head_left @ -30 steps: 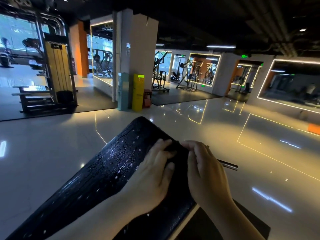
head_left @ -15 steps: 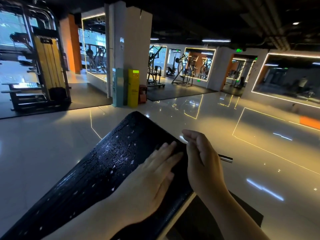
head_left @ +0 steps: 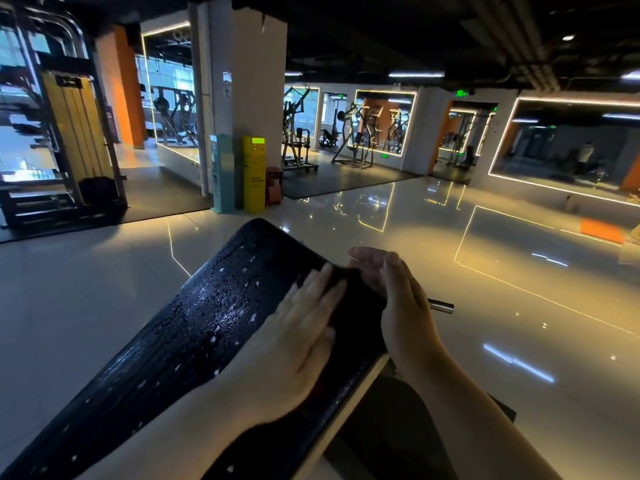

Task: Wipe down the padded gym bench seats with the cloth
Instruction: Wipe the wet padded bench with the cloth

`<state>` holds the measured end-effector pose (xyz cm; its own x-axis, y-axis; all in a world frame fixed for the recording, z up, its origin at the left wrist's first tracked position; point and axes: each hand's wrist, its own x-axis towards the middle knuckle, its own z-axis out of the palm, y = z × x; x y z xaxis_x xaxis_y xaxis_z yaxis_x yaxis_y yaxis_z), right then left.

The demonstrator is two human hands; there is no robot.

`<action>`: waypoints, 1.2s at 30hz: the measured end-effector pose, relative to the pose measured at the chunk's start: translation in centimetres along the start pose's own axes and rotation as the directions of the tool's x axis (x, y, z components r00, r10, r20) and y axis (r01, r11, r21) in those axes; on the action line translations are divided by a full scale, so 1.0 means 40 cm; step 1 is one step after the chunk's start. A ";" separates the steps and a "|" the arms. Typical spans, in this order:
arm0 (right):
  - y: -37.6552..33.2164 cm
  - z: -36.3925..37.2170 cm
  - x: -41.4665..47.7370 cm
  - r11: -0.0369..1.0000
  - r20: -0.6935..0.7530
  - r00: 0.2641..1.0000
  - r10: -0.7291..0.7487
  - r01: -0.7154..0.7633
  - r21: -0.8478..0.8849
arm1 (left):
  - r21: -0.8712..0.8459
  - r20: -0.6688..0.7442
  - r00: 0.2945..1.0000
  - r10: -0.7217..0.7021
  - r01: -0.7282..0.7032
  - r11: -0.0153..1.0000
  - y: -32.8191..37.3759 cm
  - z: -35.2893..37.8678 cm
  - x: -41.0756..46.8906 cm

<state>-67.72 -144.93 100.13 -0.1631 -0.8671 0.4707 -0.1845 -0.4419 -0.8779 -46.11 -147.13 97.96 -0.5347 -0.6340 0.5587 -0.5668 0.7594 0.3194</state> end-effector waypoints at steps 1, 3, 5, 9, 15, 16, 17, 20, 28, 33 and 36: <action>-0.005 0.000 -0.001 1.000 0.029 0.999 0.018 -0.019 0.025 | -0.088 0.035 0.999 -0.020 0.023 0.996 0.087 0.046 0.042; -0.009 0.000 -0.006 0.991 0.042 0.998 0.051 -0.056 0.125 | -0.012 0.060 0.998 -0.037 0.038 0.999 0.130 0.078 0.061; -0.012 -0.012 -0.008 0.969 0.050 0.996 0.077 -0.087 0.233 | 0.002 0.061 0.998 0.013 -0.013 1.000 0.156 0.081 0.047; -0.013 -0.025 -0.001 0.976 0.049 0.998 0.042 -0.051 0.210 | 0.085 0.141 0.964 0.225 -0.238 0.968 0.138 0.081 -0.038; -0.001 -0.009 0.004 0.991 0.023 0.999 0.025 -0.028 0.130 | -0.016 0.156 0.987 -0.045 0.048 0.999 0.065 0.046 -0.007; 0.001 -0.008 0.002 0.992 0.018 0.999 0.038 -0.040 0.119 | -0.029 0.127 0.990 -0.061 0.065 0.997 0.076 0.051 0.015; 0.001 -0.008 0.001 0.992 0.017 0.999 0.051 -0.052 0.118 | -0.021 0.104 0.993 -0.063 0.065 0.998 0.094 0.058 0.031; 0.003 -0.016 -0.005 0.991 0.012 0.998 0.061 -0.062 0.120 | 0.039 0.107 0.994 0.015 -0.020 0.999 0.161 0.075 0.032; 0.007 -0.008 -0.011 0.962 0.046 0.998 -0.038 0.049 -0.267 | 0.058 0.175 0.984 -0.022 0.012 0.998 0.067 0.057 -0.014; -0.011 -0.004 -0.019 0.847 0.085 0.990 -0.117 0.144 -0.512 | 0.023 0.026 0.992 -0.122 0.121 0.992 0.089 0.081 0.043; -0.012 -0.006 -0.023 0.809 0.097 0.988 -0.122 0.156 -0.567 | 0.035 0.066 0.996 -0.066 0.063 0.997 0.106 0.071 -0.017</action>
<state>-67.71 -143.85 100.15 -0.0448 -0.8248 0.5636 -0.7242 -0.3618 -0.5870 -49.92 -143.87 96.77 -0.5365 -0.6908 0.4847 -0.6213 0.7121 0.3271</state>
